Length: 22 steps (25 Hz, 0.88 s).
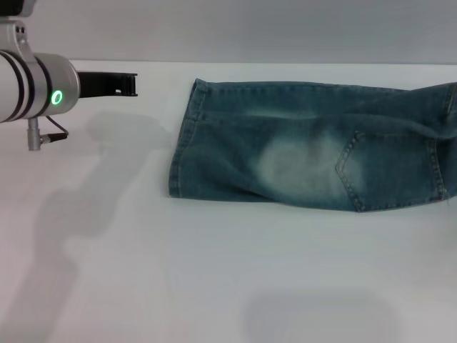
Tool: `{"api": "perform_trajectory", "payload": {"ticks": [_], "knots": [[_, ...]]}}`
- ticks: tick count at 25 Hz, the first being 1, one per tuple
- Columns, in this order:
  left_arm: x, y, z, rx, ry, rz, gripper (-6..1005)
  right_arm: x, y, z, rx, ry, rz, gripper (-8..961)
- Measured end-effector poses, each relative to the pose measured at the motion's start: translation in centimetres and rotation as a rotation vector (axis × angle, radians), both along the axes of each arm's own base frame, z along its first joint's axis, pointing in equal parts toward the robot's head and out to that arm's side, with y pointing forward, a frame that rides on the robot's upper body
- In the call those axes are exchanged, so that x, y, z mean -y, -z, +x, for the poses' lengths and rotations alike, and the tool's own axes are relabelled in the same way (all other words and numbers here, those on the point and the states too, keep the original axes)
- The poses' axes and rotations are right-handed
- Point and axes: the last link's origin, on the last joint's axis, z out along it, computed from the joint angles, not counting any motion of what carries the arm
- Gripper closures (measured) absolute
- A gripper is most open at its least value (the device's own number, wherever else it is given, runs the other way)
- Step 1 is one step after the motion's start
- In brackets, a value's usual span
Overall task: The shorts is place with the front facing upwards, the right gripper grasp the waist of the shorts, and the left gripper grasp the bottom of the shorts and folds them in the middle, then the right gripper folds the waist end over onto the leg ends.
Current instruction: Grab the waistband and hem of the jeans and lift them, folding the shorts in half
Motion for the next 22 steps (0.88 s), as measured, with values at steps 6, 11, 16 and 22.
{"api": "perform_trajectory", "payload": {"ticks": [6,11,16,22], "knots": [[-0.9,0.5,0.5,-0.007,0.020,-0.017,1000,-1.4,0.3,1.3,-0.011,0.119,0.023,943],[-1.4,0.8,0.9,-0.008,0.040,-0.025,999,-3.1,-0.5,1.3,0.007,0.162,0.046,942],[-1.7,1.1,0.9,0.002,0.040,-0.026,999,-4.4,-1.4,1.6,0.020,0.221,0.072,943],[-1.8,1.9,1.1,0.005,0.071,-0.069,999,-5.2,-1.5,1.8,0.060,0.247,0.066,938]]}}
